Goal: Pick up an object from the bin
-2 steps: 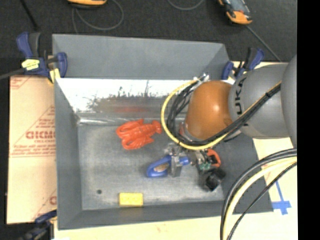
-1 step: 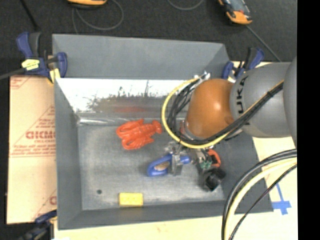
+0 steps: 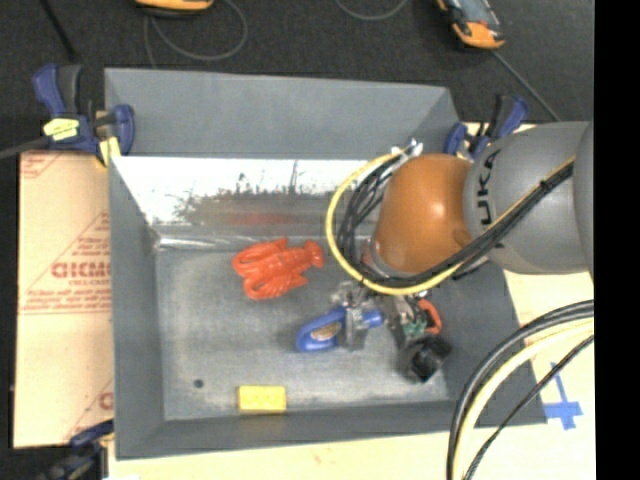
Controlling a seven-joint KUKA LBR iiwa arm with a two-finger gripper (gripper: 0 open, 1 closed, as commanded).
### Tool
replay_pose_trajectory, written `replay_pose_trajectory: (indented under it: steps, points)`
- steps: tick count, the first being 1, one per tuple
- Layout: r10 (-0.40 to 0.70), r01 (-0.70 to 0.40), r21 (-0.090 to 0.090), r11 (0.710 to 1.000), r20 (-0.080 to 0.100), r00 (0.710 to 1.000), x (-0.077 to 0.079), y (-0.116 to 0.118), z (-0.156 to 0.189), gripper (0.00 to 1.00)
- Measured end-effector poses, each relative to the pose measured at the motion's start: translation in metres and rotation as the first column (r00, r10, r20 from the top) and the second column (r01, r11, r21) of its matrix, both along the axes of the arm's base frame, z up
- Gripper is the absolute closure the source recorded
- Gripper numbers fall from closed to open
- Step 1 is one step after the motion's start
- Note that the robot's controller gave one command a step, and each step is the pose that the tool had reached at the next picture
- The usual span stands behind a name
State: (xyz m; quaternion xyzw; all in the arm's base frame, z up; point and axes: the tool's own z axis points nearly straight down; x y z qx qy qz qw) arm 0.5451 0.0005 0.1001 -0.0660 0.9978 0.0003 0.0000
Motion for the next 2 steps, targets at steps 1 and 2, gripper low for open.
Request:
replay_pose_trajectory:
  steps: [1,2]
  points:
    - [-0.001,0.001,-0.001,1.000,-0.003,1.000,-0.001,0.000,0.016,1.00]
    - [-0.002,0.002,-0.001,1.000,0.002,1.000,0.001,-0.001,0.033,1.00]
